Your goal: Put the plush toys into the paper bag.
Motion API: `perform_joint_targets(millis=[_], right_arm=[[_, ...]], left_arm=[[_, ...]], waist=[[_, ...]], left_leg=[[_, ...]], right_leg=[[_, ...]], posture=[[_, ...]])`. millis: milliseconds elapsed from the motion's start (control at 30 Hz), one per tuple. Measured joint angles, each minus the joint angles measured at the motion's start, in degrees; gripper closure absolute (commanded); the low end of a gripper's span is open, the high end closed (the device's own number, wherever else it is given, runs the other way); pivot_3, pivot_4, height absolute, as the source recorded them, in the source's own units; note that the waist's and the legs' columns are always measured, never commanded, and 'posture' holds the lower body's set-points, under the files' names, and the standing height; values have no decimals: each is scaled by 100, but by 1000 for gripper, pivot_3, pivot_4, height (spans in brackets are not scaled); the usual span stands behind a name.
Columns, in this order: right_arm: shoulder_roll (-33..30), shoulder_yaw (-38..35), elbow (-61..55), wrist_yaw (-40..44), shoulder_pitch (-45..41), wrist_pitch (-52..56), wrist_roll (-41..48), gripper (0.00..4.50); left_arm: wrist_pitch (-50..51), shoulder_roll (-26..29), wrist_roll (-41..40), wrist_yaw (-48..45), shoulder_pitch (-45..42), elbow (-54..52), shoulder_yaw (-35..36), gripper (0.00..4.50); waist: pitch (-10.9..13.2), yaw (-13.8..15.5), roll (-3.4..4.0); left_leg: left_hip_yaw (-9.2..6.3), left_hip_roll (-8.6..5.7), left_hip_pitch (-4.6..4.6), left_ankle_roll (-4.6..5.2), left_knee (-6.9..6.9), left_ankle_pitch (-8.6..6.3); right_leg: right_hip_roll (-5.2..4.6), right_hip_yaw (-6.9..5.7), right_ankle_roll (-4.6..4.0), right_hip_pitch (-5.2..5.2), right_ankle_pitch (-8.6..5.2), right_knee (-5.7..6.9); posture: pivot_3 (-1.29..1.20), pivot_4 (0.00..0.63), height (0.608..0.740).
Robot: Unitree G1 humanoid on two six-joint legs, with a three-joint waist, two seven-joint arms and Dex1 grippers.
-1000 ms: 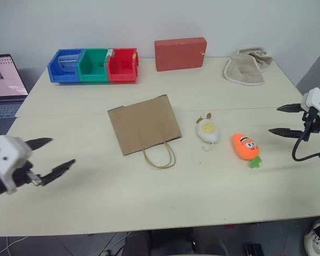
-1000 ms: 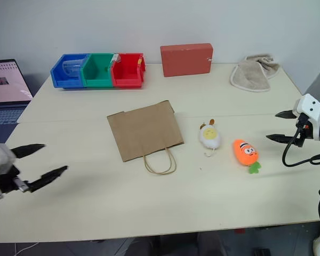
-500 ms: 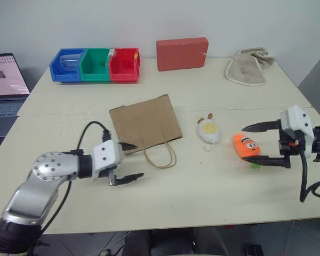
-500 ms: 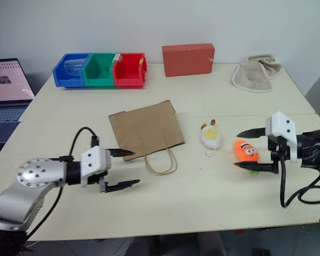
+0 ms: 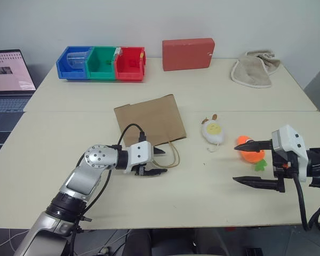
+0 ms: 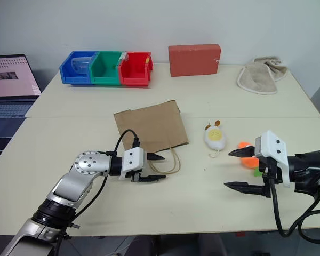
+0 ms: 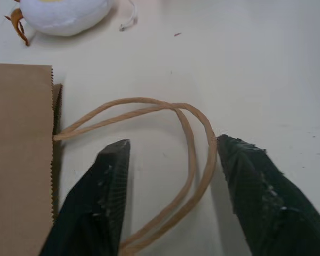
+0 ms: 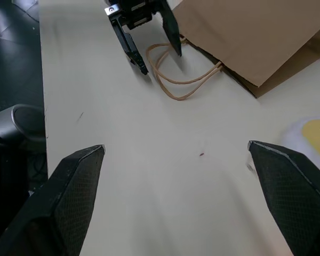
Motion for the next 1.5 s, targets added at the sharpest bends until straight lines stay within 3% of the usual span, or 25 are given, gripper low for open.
perform_joint_targets(millis=[200, 500, 533, 600, 800, 933, 967, 1200, 1500], right_arm=[[-4, -51, -121, -134, 133, 75, 119, 0], [312, 142, -665, -870, 198, 437, 413, 0], [376, 223, -704, -950, 161, 466, 456, 172], [531, 360, -754, -1104, 54, 492, 490, 564], [1262, 1554, -557, -1479, -570, 182, 32, 2782], [1958, 2452, 22, -1833, -1068, -142, -680, 4311], [2181, 2653, 194, -1940, -1243, -223, -858, 4478], [3906, 3548, 1596, -3079, -2007, -663, -2038, 4478], [4916, 3934, 3720, -4006, -2366, -1929, -3368, 4478]], left_arm=[[-52, -70, -1, -166, -45, 65, -4, 4447], [220, -101, -204, -386, -313, 57, 9, 4481], [360, -99, -319, -418, -396, 18, 44, 4499], [753, -97, -664, -477, -577, -123, 211, 4500], [2515, -57, -2190, -513, -1094, -549, 1034, 4500], [2957, 26, -2477, -548, -1182, -629, 1133, 4500], [3041, 27, -2505, -542, -1187, -639, 1134, 4500], [3434, 21, -2753, -361, -1200, -1019, 1145, 4500], [3667, 13, -3019, -111, -1267, -1114, 1309, 4500]], waist=[[0, 15, 0], [0, 39, 0], [0, 39, -1], [0, 36, -1], [-1, 9, -2], [-2, -34, -4], [-2, -45, -4], [-2, -32, -4], [-2, -42, -3]], left_leg=[[-1, 0, -6, 0, 9, 0], [-12, 1, -16, 0, 18, 0], [-13, 1, -18, 0, 20, 0], [-21, 5, -30, 0, 35, 0], [-41, 18, -38, 1, 57, -1], [-43, 23, -39, 1, 63, 0], [-43, 23, -39, 1, 63, 0], [-80, 21, -51, 0, 50, -1], [-86, 21, -52, -1, 50, -1]], right_leg=[[0, 1, -25, 0, -14, -1], [8, 0, -24, -1, -14, 0], [9, 0, -24, 0, -14, 0], [16, 0, -24, -2, -14, -1], [40, -2, -25, 0, -15, 2], [49, 1, -28, -1, -16, 2], [50, 1, -28, -1, -15, 4], [65, -7, -14, -5, 4, 11], [66, -13, -15, -4, 5, 10]], posture=[[0, 150, 740], [0, 150, 740], [0, 150, 740], [0, 150, 740], [0, 150, 740], [0, 150, 740], [0, 150, 740], [0, 150, 740], [0, 150, 740]])
